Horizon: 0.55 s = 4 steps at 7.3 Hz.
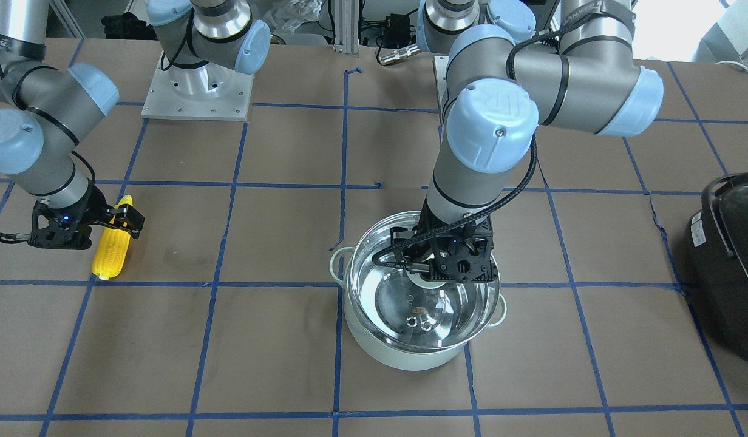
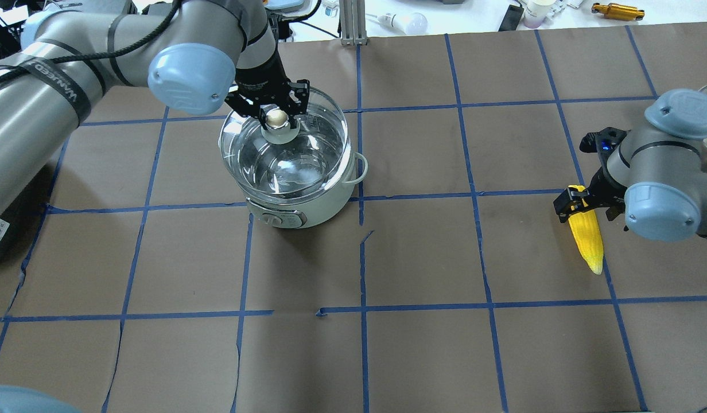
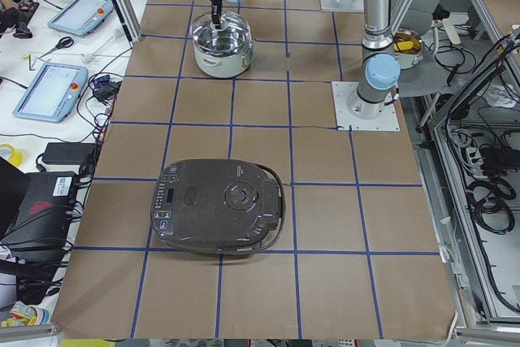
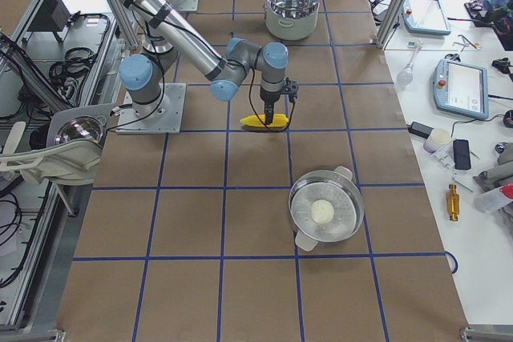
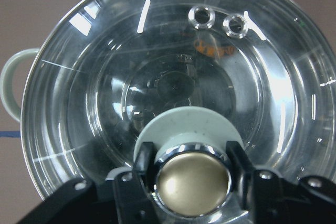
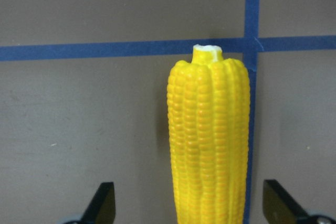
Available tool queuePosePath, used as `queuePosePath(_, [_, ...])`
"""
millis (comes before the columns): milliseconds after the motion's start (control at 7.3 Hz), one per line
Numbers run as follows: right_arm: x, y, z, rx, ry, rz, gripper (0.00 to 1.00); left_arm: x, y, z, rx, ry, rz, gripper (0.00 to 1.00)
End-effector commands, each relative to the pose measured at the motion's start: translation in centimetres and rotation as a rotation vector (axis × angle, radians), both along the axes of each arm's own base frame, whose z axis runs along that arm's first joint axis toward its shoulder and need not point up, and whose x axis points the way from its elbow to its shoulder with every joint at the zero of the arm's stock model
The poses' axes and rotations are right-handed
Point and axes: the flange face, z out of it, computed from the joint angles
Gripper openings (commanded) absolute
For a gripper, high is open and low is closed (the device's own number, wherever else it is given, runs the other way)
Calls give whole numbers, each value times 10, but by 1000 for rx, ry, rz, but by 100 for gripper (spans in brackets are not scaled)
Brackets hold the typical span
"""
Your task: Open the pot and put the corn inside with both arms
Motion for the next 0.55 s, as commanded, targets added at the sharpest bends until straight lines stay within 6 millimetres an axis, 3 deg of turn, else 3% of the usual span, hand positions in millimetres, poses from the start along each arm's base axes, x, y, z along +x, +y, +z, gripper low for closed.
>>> queuePosePath(0, [-10,0,-5,5,-7,-1,100,57,-5,60,-2,14,36,1])
queuePosePath(137, [-9,0,-9,10,-15,-3,96,110,-8,66,35,16,65,1])
queuePosePath(274, [-10,-1,-15,22,-18,-2,80,180,-14,63,43,15,67,0])
queuePosePath(411, [-9,-2,-20,30,-22,0,74,245,-18,47,63,12,43,0])
